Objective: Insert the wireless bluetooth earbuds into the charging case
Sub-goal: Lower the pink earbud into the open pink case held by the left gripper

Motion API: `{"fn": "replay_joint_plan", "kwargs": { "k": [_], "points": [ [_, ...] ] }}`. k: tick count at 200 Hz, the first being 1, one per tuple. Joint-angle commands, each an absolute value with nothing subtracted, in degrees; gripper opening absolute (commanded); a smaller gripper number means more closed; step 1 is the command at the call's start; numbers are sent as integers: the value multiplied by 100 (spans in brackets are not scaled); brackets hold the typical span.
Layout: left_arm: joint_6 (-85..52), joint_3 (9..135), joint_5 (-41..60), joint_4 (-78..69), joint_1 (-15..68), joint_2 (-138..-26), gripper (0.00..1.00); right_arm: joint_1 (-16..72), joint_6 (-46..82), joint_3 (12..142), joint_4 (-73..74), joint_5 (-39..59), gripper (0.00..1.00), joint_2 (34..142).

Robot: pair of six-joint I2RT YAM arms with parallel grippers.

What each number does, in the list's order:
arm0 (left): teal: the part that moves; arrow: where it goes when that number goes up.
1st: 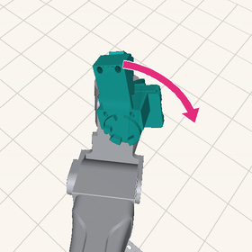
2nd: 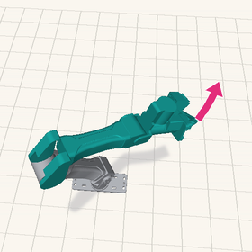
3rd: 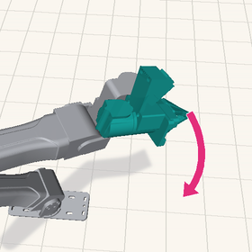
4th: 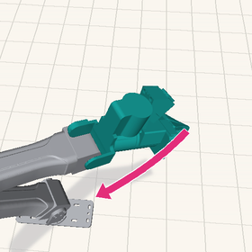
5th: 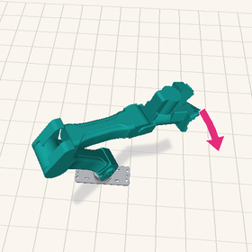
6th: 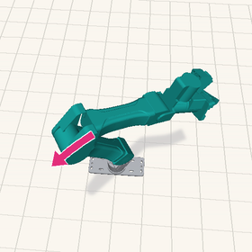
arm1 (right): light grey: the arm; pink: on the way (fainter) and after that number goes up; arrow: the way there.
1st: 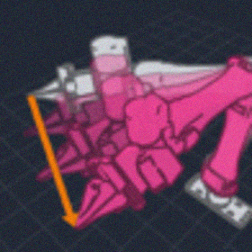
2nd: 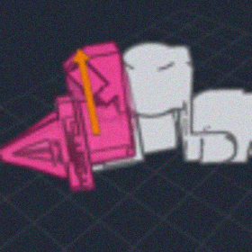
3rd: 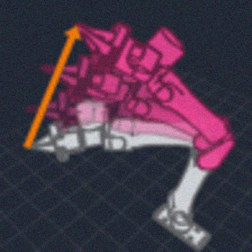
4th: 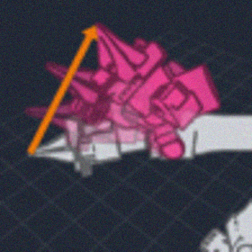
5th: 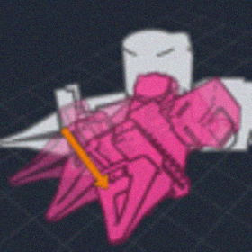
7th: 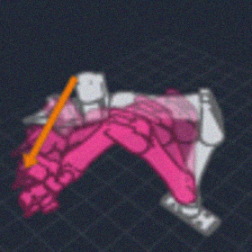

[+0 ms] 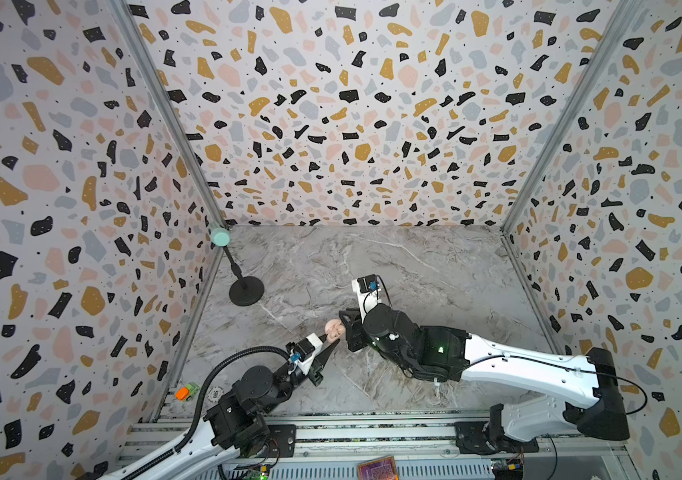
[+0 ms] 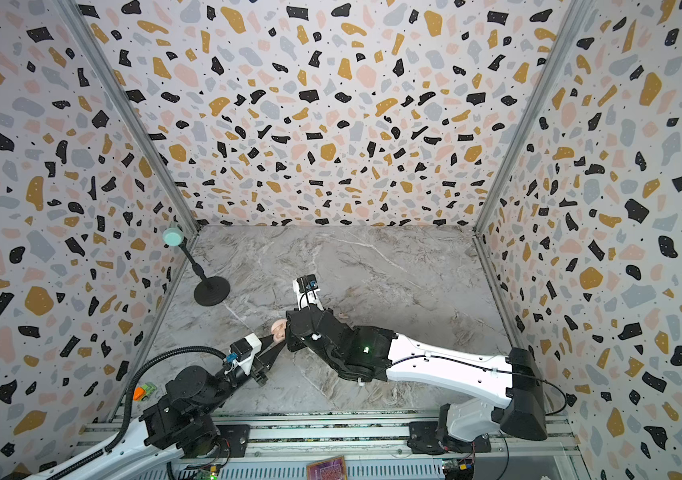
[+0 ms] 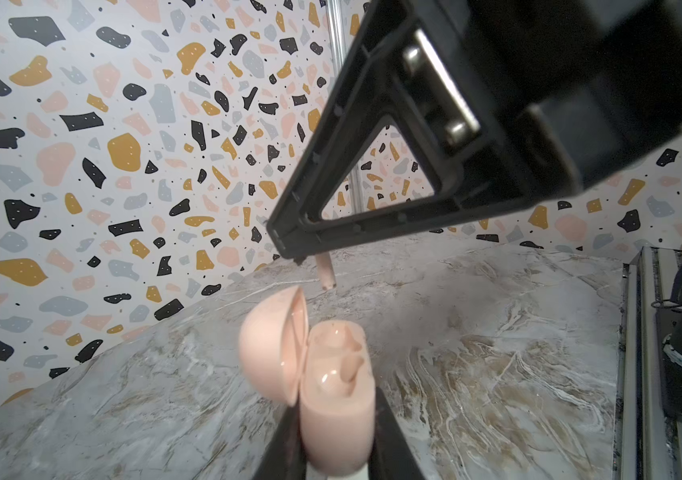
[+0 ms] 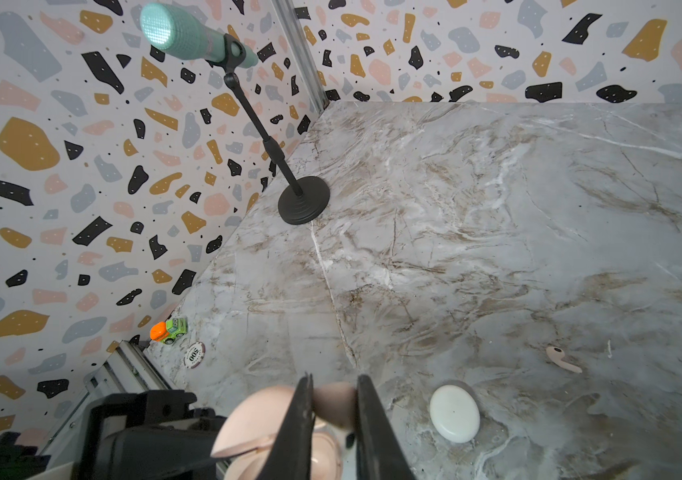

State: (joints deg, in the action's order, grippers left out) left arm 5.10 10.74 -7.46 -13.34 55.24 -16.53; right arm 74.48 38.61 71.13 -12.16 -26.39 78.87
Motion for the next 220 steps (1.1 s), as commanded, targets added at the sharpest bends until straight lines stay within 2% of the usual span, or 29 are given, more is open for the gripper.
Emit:
{"fn": "replay_joint_plan", "kwargs": {
  "k": [1, 220],
  "points": [
    [408, 1230, -661, -1634, 5493, -1665, 0, 7539, 3735, 7026, -987, -2791, 0, 7627],
    [-1, 1257, -536, -1685, 5449, -1696, 0, 7974, 3666, 6735, -528, -2780, 0, 7805]
  ]
}}
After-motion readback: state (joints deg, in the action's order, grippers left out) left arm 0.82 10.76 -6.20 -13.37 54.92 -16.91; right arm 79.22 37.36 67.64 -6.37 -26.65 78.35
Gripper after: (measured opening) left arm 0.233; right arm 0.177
